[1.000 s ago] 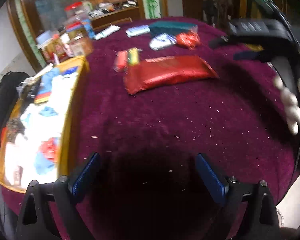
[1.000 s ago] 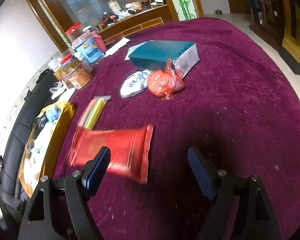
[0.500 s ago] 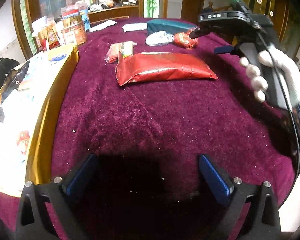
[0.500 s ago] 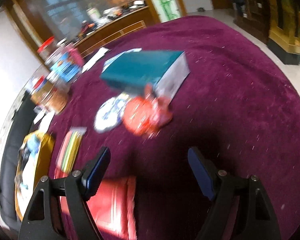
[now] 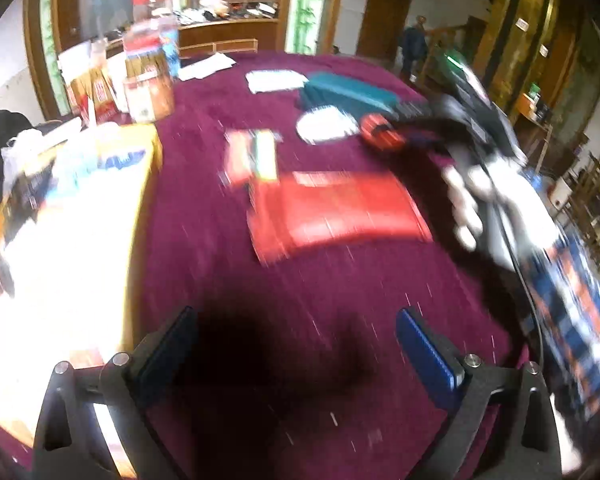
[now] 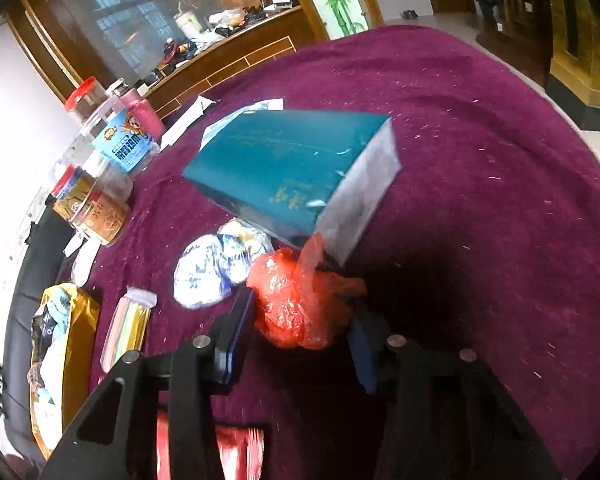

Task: Organize soft objects
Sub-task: 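Grasp the bagged red-green-yellow sponges with left tool while right tool grasps the red mesh bag, then carry the sponges into the tray with left tool while right tool drops the red bag there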

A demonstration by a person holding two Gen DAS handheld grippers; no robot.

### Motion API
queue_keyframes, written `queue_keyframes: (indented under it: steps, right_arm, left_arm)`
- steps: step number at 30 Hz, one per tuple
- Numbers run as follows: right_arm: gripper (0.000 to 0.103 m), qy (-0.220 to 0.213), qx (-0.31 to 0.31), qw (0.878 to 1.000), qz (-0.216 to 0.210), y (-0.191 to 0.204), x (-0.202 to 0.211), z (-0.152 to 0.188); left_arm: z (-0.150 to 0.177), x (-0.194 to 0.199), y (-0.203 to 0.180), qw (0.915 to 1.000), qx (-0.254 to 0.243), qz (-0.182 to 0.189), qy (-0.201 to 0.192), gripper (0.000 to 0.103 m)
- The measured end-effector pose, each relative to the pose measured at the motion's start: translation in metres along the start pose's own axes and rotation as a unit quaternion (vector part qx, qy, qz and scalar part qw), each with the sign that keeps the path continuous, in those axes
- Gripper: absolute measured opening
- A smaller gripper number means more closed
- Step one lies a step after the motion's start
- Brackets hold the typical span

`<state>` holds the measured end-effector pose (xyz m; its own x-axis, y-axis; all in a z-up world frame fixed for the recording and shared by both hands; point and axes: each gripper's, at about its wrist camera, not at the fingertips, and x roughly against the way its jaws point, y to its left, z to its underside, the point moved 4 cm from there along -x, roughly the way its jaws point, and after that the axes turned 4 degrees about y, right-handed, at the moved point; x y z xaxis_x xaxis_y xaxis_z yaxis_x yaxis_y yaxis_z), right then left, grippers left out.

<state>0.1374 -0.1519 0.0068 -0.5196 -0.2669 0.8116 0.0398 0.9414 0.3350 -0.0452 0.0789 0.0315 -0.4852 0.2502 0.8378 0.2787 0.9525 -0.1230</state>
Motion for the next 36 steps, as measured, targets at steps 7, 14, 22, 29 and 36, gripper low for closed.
queue_keyframes:
  steps: [7, 14, 22, 29, 36]
  right_arm:
    - [0.043, -0.002, -0.003, 0.999, -0.040, -0.010, 0.026, 0.035]
    - [0.044, 0.007, 0.012, 0.999, -0.035, -0.006, 0.019, 0.038]
    - [0.044, -0.009, 0.016, 0.999, -0.038, -0.006, 0.026, 0.035]
    - [0.044, -0.016, 0.016, 0.999, -0.040, -0.008, 0.028, 0.035]
    - [0.044, -0.030, 0.014, 0.999, -0.040, -0.010, 0.033, 0.034]
  left_arm:
    - [-0.078, -0.059, 0.022, 0.9986, 0.006, -0.036, 0.038, 0.101]
    - [-0.121, -0.126, 0.041, 0.9943, 0.034, -0.076, 0.066, 0.101]
    - [-0.131, -0.135, 0.040, 0.9945, 0.004, -0.097, 0.040, 0.050]
    - [-0.135, -0.087, 0.057, 0.9980, 0.061, -0.014, -0.008, 0.043]
    - [-0.120, -0.019, 0.057, 0.9948, 0.079, 0.031, -0.056, 0.043]
